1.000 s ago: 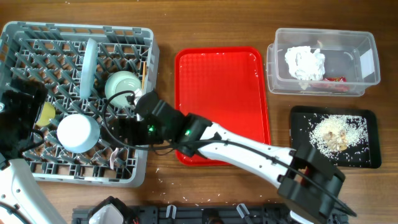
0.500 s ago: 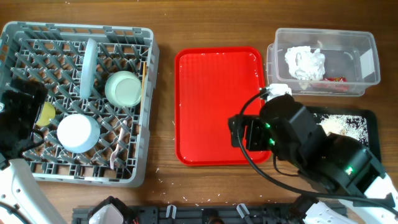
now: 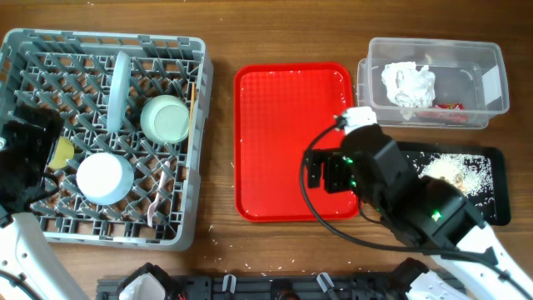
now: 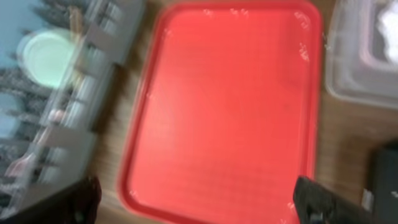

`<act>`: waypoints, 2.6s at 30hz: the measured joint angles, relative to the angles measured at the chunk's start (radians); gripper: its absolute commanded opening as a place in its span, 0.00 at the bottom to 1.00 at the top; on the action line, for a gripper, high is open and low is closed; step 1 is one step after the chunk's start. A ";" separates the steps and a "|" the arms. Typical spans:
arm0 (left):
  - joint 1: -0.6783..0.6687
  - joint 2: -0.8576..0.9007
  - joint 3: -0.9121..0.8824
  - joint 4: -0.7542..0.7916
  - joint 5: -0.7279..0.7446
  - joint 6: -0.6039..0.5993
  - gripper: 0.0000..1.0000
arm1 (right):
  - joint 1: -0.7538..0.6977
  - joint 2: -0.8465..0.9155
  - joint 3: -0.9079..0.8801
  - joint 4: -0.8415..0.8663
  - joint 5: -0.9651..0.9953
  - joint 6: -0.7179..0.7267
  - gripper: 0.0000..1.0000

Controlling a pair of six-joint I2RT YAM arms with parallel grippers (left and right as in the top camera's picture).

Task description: Sort waste into correct bins and load items into the dishwasher rack

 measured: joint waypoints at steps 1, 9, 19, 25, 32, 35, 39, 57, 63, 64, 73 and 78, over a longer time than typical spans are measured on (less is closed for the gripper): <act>0.000 0.000 0.000 0.000 0.001 0.000 1.00 | -0.047 -0.050 -0.117 0.167 -0.036 -0.042 1.00; 0.000 0.000 0.000 -0.001 0.000 0.000 1.00 | -0.269 -0.521 -0.877 0.859 -0.226 -0.130 1.00; 0.000 0.000 0.000 0.000 0.000 0.000 1.00 | -0.490 -0.917 -1.029 0.821 -0.245 -0.149 1.00; 0.000 0.000 0.000 0.000 0.000 0.000 1.00 | -0.722 -0.988 -1.029 0.821 -0.245 -0.156 1.00; 0.000 0.000 0.000 0.000 0.000 0.000 1.00 | -0.773 -0.988 -1.029 0.821 -0.245 -0.156 1.00; 0.000 0.000 0.000 0.000 0.000 0.000 1.00 | -0.773 -0.988 -1.029 0.821 -0.245 -0.156 1.00; 0.000 0.000 0.000 0.000 0.000 0.000 1.00 | -0.773 -0.988 -1.029 0.817 -0.233 -0.290 0.99; 0.000 0.000 0.000 0.000 0.000 0.000 1.00 | -0.734 -0.988 -1.029 0.817 -0.233 -0.465 1.00; 0.000 0.000 0.000 0.000 -0.003 0.000 1.00 | -0.734 -0.988 -1.029 0.817 -0.233 -0.465 1.00; 0.000 0.000 0.000 -0.001 -0.004 0.000 1.00 | -0.734 -0.988 -1.029 0.817 -0.233 -0.465 1.00; -0.341 -0.155 -0.389 0.231 -0.120 0.161 1.00 | -0.733 -0.995 -1.030 0.817 -0.232 -0.465 1.00; -0.568 -0.429 -0.905 0.829 -0.136 0.232 1.00 | -0.733 -0.995 -1.030 0.816 -0.230 -0.465 1.00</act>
